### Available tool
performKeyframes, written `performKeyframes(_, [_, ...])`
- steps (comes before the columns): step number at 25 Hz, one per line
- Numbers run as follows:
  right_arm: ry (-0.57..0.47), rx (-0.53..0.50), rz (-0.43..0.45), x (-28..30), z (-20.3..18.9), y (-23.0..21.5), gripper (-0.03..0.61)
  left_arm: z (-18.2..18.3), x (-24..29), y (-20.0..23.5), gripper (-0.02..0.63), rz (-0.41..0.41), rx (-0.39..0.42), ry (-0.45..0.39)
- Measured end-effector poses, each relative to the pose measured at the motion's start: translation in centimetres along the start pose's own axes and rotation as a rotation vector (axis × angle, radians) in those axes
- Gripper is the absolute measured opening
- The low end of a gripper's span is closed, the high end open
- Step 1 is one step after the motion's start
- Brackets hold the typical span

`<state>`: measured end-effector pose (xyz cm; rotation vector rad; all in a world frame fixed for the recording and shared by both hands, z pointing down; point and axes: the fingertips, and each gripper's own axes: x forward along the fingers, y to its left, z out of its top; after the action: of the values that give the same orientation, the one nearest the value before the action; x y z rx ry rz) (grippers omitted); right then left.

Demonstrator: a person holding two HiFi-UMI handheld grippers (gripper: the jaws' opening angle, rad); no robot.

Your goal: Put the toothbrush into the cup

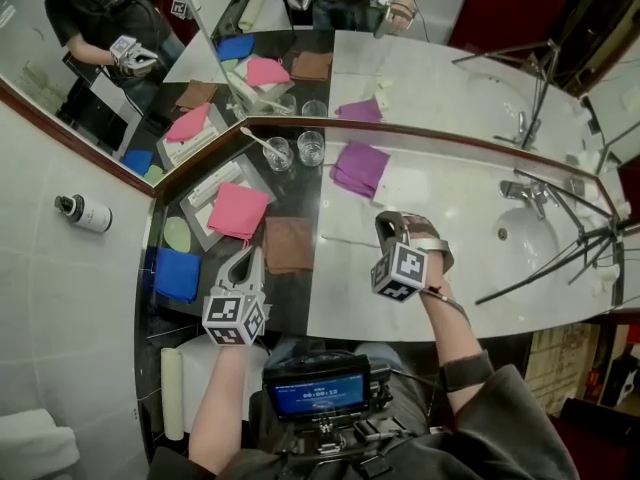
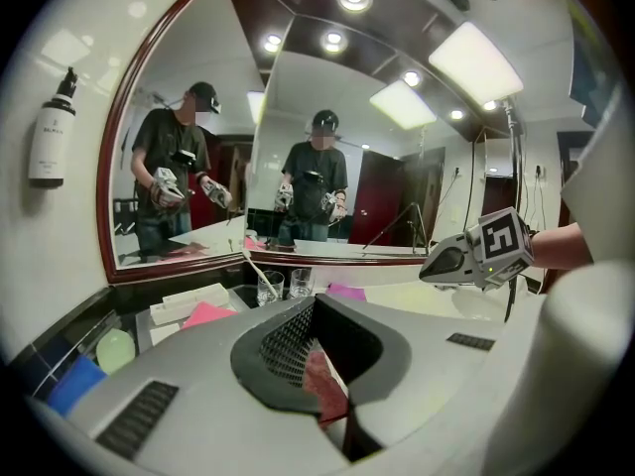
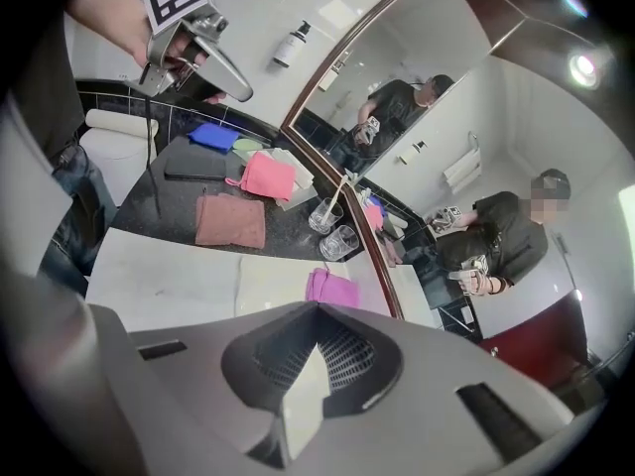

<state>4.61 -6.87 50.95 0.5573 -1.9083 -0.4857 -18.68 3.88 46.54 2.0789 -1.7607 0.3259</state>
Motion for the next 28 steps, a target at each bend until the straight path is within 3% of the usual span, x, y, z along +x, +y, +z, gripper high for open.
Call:
performKeyframes(8, [-0.008, 0.101, -0.022, -0.9, -1.3, -0.4, 0.017, 0.0, 0.0, -0.7, 0.0, -0.025, 0.061, -0.007])
performKeyframes(23, [-0.024, 0.124, 0.021, 1.2, -1.3, 0.1, 0.018, 0.1, 1.1, -0.8, 0.0, -0.022, 0.036, -0.018])
performKeyframes(28, [-0.059, 0.173, 0.049, 2.4, 0.0, 0.5, 0.018, 0.5, 1.1, -0.3, 0.0, -0.014, 0.029, -0.033])
